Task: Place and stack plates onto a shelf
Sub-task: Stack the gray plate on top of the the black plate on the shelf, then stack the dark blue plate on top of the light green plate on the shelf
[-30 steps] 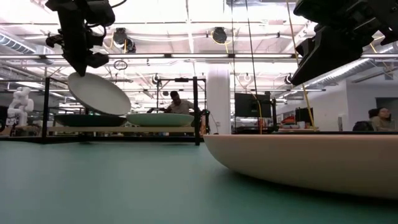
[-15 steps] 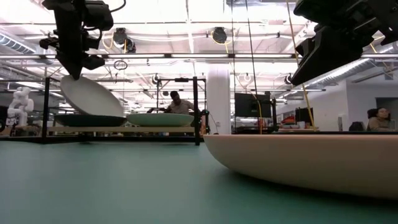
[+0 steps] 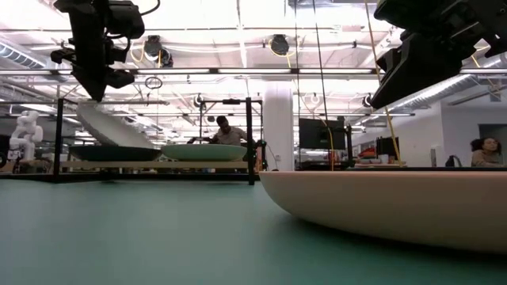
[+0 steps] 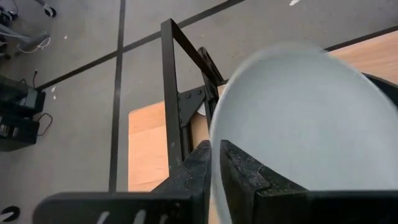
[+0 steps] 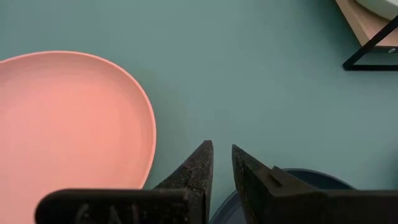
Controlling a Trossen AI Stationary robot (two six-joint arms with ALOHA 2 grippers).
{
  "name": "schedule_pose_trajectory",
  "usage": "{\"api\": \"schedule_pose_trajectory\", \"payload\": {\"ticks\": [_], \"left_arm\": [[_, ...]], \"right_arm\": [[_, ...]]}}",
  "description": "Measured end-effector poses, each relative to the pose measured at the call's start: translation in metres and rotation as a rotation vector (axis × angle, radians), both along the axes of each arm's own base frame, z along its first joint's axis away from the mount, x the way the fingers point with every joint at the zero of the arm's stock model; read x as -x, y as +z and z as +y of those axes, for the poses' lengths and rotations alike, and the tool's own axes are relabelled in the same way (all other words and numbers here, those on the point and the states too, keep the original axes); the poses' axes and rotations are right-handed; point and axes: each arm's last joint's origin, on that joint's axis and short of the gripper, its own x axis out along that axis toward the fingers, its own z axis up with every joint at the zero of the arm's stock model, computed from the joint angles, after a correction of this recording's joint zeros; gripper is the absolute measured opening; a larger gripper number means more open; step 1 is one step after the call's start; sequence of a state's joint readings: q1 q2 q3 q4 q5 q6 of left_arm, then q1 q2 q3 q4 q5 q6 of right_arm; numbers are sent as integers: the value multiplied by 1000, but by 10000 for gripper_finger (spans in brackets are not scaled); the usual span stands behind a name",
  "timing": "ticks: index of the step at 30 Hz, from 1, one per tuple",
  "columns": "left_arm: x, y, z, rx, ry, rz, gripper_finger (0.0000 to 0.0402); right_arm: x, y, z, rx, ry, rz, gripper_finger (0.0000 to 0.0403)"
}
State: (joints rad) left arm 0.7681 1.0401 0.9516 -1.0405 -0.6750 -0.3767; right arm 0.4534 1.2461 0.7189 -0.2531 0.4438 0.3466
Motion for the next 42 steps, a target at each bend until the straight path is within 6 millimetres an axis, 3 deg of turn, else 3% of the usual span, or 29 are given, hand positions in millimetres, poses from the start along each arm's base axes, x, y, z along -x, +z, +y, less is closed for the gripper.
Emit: {"api": "schedule_pose_trajectory", "payload": {"ticks": [11,18,25,36,42], "left_arm": [[-2,1,2,-12,-29,5,98],[-13,3,0,9,-205,0,99],[-28,2,-14,30,-398,24,99],[-37,-40,-42,-28,-545,-53,99],[-39,-48,-58,-40,-616,-93,99]], "right_arm": [[0,0,0,0,0,0,47],[0,0,0,-7,-11,-3,47],[0,0,-1,-24,-58,-17,47],[-2,10,1,-111,-79,19,51],[6,5,-1,-201,-123,153,86]]}}
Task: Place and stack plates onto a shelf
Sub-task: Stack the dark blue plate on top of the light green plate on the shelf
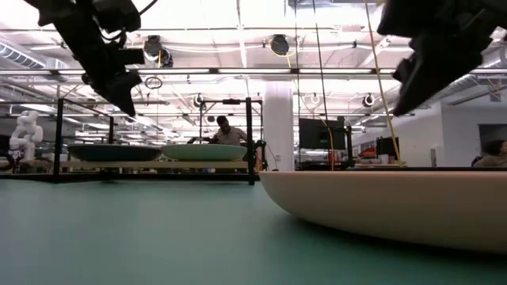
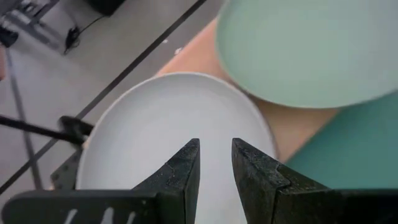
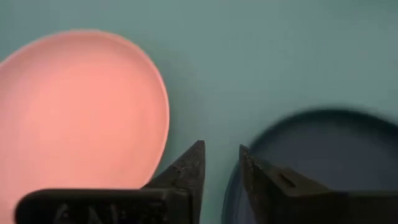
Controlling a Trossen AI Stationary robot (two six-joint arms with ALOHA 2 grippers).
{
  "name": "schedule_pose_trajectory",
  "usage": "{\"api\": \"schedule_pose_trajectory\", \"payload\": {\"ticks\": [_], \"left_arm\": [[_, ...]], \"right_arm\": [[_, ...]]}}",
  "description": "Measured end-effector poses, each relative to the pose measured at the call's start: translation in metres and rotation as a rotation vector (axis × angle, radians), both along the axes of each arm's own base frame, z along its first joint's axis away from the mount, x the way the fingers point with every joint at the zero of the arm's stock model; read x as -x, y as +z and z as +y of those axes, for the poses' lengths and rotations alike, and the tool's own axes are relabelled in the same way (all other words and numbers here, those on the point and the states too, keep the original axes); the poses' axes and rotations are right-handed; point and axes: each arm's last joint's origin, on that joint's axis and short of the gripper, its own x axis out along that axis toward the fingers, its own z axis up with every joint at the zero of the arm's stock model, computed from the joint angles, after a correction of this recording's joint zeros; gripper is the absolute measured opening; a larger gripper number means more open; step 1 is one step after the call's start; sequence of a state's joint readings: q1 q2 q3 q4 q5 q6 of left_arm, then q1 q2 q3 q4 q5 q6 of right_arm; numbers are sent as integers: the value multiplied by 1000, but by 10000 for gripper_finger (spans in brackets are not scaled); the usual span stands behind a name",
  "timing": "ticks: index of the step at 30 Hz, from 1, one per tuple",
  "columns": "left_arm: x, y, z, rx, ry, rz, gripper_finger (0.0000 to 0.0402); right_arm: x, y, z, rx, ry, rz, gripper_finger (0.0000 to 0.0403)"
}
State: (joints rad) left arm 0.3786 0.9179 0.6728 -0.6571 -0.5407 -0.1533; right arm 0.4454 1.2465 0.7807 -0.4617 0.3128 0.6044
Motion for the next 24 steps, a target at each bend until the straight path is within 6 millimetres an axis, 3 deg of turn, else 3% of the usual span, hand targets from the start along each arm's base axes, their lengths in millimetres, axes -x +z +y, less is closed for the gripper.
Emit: {"api": "schedule_pose_trajectory", "payload": {"ticks": [6,11,24], "left_arm": [[-6,-2,-22,10,-119,-62,99],[-4,0,-26,-76,-46,-54,99],[-3,-5,-37,11,-120,-30,99]], "right_arm": [[11,-6,-1,-124,-52,159,123],[20,-10,-2,-145,-88,275,133],[28,-14,8,-90,17,322,133]]}}
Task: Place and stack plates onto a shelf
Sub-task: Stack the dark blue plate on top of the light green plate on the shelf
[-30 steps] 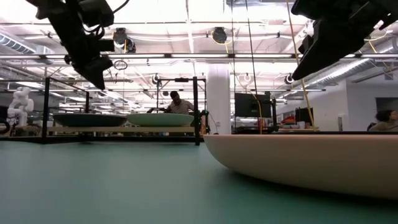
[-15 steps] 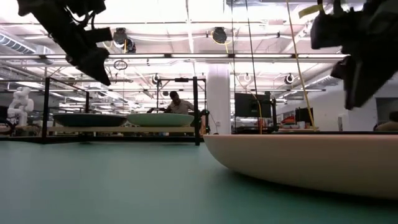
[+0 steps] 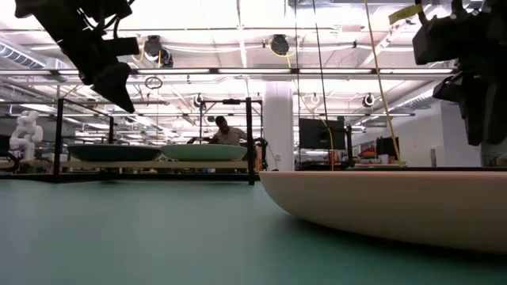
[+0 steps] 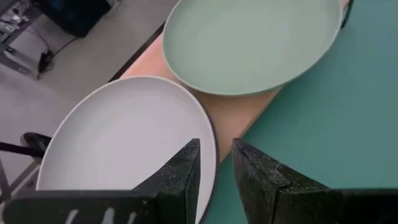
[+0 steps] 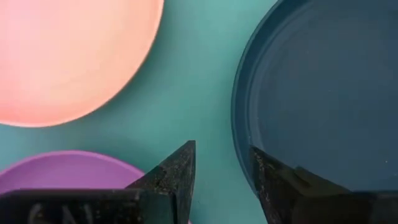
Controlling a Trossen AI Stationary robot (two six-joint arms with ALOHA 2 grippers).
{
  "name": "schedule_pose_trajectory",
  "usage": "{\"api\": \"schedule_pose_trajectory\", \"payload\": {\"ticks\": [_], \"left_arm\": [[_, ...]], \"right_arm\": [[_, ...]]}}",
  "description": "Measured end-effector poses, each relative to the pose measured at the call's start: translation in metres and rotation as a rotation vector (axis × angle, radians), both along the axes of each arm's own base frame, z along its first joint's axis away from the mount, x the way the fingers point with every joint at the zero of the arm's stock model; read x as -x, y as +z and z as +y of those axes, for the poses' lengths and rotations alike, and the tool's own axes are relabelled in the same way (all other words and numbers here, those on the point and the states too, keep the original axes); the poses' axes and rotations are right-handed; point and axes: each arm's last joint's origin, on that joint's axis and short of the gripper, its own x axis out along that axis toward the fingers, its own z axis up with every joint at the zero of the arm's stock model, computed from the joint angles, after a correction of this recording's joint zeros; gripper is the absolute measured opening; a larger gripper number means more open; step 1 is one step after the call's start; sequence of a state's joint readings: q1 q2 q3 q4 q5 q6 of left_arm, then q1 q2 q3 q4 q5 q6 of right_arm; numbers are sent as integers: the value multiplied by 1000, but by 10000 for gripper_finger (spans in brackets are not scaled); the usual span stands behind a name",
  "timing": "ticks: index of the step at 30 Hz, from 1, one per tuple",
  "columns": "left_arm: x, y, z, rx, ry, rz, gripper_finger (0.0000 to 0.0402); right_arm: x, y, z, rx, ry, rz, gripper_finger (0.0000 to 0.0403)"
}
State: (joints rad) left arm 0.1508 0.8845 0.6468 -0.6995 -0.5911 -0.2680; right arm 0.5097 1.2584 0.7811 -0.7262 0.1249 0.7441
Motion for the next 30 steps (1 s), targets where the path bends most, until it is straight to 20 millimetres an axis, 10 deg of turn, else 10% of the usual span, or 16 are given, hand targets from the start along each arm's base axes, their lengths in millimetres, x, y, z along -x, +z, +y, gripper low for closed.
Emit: {"api": "schedule_pose_trajectory", "payload": {"ticks": [14,30], "left_arm": [[-2,0,-5,25,-59,-1,99],[-2,0,-6,35,-51,-11,99]], "right_arm": [[-8,-28,5,111,150,118,125],[-15,-37,-1,178,198,152,9]]}}
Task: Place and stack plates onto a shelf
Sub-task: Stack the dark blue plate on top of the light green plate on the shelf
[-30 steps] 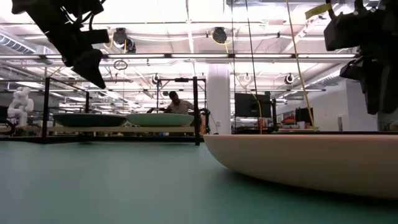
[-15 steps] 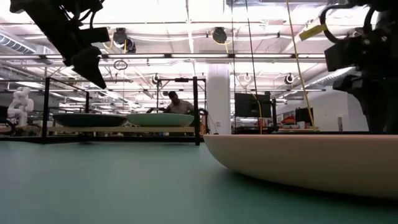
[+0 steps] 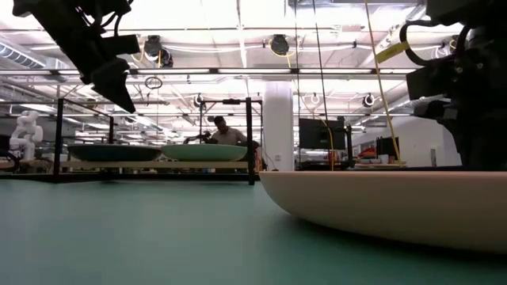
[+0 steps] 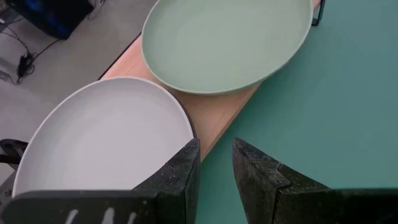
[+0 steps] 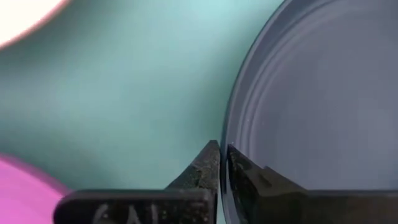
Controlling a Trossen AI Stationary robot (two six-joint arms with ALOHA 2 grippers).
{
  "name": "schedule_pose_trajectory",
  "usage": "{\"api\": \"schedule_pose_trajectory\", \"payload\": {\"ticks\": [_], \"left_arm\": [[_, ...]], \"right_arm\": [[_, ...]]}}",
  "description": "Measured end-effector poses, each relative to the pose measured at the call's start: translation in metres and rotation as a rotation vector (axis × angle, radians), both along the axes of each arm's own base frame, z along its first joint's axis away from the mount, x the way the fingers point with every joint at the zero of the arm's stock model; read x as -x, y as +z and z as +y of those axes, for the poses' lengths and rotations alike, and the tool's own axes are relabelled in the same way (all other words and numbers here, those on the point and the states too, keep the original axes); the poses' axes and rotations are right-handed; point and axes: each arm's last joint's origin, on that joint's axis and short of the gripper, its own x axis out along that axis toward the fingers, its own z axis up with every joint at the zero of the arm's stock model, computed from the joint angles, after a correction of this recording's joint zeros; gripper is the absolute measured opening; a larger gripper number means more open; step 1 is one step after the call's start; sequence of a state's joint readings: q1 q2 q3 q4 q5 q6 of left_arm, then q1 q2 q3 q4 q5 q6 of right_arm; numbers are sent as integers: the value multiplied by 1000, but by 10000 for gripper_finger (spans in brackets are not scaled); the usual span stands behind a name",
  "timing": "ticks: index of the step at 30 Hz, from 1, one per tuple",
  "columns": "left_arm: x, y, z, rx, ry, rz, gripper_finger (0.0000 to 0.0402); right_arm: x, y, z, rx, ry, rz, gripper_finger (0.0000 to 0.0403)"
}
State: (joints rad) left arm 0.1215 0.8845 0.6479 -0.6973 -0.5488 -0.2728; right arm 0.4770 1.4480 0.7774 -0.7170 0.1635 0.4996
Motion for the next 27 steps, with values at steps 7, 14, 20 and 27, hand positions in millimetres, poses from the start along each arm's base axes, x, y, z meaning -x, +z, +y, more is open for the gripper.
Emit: {"api": "schedule_pose_trajectory", "payload": {"ticks": [7,14,20,27], "left_arm": [[0,0,0,2,-1,4,99],[1,-1,0,3,-2,15,99],[2,-1,0,12,-8,27,99],[7,-3,-3,64,-40,53,99]], "right_arm": [[0,8,-1,-14,7,-35,2],[-20,36,8,-15,45,-158,1],[-37,64,11,40,101,-243,1],[-63,84,10,174,225,-302,0]]}}
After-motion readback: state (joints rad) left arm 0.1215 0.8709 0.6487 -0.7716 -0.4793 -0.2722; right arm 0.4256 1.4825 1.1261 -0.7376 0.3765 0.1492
